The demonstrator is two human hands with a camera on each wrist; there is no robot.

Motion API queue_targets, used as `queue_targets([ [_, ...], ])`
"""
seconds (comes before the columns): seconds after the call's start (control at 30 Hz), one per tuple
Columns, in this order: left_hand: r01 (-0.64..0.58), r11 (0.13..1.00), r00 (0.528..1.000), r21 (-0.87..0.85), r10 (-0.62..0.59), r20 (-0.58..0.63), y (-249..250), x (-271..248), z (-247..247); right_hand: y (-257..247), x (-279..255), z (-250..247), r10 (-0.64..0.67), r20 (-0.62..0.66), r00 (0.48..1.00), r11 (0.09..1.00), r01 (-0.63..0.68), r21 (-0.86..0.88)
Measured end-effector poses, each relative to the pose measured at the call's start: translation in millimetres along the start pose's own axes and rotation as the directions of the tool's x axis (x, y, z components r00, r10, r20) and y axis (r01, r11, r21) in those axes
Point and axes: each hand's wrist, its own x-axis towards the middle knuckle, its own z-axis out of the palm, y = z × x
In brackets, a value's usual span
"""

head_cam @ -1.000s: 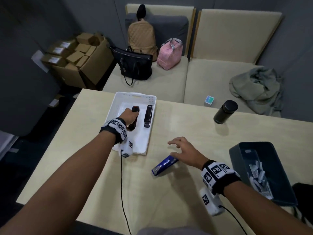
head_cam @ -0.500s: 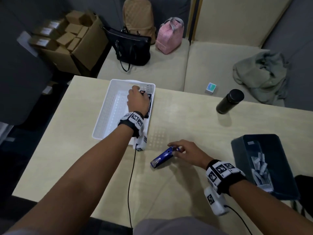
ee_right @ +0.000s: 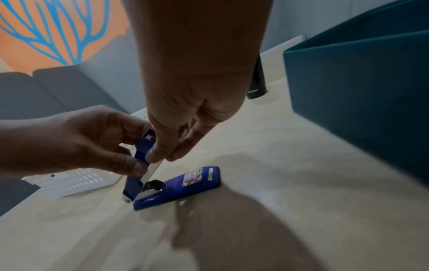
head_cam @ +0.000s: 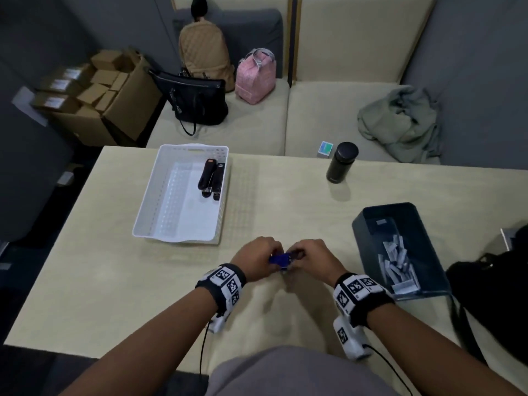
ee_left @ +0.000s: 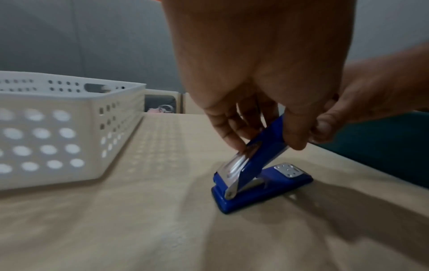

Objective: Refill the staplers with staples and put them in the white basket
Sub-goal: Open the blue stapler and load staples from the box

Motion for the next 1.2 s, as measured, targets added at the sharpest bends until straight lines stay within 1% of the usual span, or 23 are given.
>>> queue_targets([
  [0.1,-0.127,0.984,0.991,0.123,0.130,-0.015,22,2,9,16,-19,-5,-0.018,-0.007,1.000,0.999,0.018,-0.044],
  [0.17,-0.175,0.969,0.984,0.175,0.178,-0.002,31,4,12,25,-28,-5,-0.016,-0.026,1.000,0.998,0.015,-0.066],
  [0.23,-0.201,0.965,0.978,0.169,0.207,-0.018,36,3,10,37,-36,-5,-0.008,-0.062,0.998,0.991,-0.001,-0.131],
  [0.3,-0.203,0.974,0.976,0.103,0.210,-0.062,36,-1,3,51,-44,-5,0.040,-0.128,0.991,0.991,-0.056,-0.125],
  [0.37,-0.183,0.981,0.979,0.068,0.188,-0.079,27,-6,-6,64,-52,-7,0.069,-0.177,0.982,0.990,-0.089,-0.112],
  [0.47,-0.091,0.982,0.995,0.164,0.096,-0.022,-1,-14,-12,73,-58,-8,0.052,-0.176,0.983,0.988,-0.077,-0.136],
  [0.57,-0.002,0.975,1.000,0.224,-0.004,0.028,-26,-22,-1,72,-57,-5,0.033,-0.163,0.986,0.988,-0.057,-0.144],
  [0.67,0.039,0.977,0.998,0.210,-0.049,0.039,-34,-25,17,67,-56,3,0.043,-0.166,0.985,0.987,-0.067,-0.144],
  [0.77,0.053,0.979,0.998,0.198,-0.060,0.030,-26,-21,28,68,-54,6,0.062,-0.175,0.983,0.989,-0.084,-0.124],
  [0.87,0.062,0.989,0.997,0.132,-0.067,0.035,-3,-8,38,69,-52,3,0.052,-0.153,0.987,0.985,-0.076,-0.154],
  [0.97,0.130,0.988,0.986,0.079,-0.138,0.092,26,10,49,66,-51,0,0.054,-0.139,0.989,0.977,-0.081,-0.197],
  [1.07,0.197,0.978,0.974,0.071,-0.203,0.096,52,23,59,65,-51,-1,0.046,-0.136,0.990,0.978,-0.073,-0.196],
  [1.2,0.252,0.964,0.959,0.088,-0.261,0.107,63,35,63,66,-54,1,0.057,-0.142,0.988,0.975,-0.085,-0.203],
])
